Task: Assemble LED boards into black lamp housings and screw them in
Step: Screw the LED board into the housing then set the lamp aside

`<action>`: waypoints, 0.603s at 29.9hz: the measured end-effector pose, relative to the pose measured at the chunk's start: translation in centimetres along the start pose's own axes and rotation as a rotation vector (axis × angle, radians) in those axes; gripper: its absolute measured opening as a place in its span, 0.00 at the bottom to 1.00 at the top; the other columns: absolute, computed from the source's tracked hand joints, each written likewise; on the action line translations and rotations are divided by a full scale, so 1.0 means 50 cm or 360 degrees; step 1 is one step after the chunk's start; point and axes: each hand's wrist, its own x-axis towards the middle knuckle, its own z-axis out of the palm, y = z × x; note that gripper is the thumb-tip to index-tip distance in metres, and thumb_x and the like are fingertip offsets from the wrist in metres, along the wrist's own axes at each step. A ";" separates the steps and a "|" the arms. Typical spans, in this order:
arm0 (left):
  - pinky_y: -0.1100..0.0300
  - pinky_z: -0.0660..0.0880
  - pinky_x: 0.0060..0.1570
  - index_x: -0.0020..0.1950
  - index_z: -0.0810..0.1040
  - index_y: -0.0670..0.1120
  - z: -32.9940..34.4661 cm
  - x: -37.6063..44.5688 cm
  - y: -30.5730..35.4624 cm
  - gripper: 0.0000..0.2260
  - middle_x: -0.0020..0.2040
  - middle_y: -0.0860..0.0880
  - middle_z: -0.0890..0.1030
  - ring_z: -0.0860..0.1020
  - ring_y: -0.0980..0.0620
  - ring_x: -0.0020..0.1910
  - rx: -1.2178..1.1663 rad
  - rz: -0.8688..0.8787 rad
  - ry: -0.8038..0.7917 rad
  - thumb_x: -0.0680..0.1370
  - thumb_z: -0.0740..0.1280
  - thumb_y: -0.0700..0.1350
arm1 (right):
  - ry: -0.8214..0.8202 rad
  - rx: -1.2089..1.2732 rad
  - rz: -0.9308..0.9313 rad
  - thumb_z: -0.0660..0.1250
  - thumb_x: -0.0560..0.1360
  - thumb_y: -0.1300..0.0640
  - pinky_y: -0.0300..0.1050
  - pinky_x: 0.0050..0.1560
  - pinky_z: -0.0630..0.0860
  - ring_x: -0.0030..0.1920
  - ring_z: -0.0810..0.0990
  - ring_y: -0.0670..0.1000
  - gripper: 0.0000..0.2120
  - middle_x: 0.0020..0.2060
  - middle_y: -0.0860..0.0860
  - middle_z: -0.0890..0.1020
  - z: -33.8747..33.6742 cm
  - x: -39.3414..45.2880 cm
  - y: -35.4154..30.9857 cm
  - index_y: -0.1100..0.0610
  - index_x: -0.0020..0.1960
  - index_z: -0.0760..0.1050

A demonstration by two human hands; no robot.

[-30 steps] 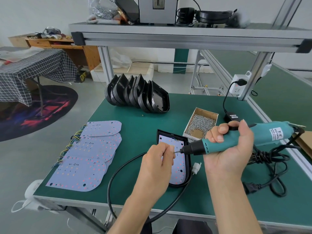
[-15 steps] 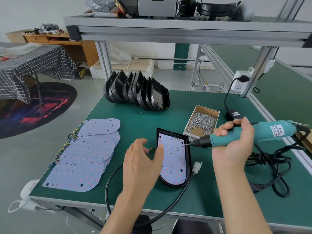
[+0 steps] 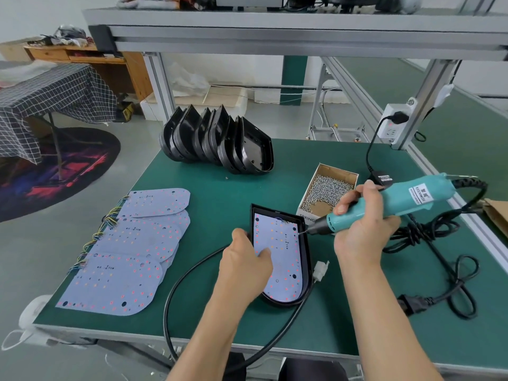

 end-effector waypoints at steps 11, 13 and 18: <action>0.50 0.76 0.45 0.55 0.66 0.44 0.003 -0.001 0.003 0.12 0.44 0.47 0.75 0.78 0.43 0.45 0.0002 0.0037 0.0042 0.81 0.67 0.48 | -0.0021 -0.0060 -0.0013 0.73 0.72 0.54 0.46 0.32 0.67 0.26 0.70 0.54 0.12 0.31 0.55 0.76 -0.002 0.004 0.013 0.57 0.44 0.70; 0.50 0.76 0.46 0.55 0.66 0.44 0.004 0.000 0.003 0.12 0.44 0.48 0.75 0.78 0.42 0.46 0.0000 0.0033 0.0045 0.81 0.67 0.48 | -0.0024 -0.0052 -0.0014 0.73 0.72 0.54 0.46 0.32 0.67 0.26 0.70 0.54 0.12 0.31 0.56 0.76 -0.004 0.005 0.014 0.57 0.44 0.70; 0.51 0.76 0.44 0.55 0.66 0.45 0.006 0.001 0.002 0.12 0.44 0.48 0.76 0.78 0.42 0.45 0.0002 0.0035 0.0060 0.81 0.67 0.48 | -0.0035 -0.0050 -0.0020 0.73 0.73 0.54 0.46 0.32 0.67 0.26 0.70 0.54 0.12 0.30 0.55 0.76 -0.003 0.007 0.017 0.57 0.44 0.70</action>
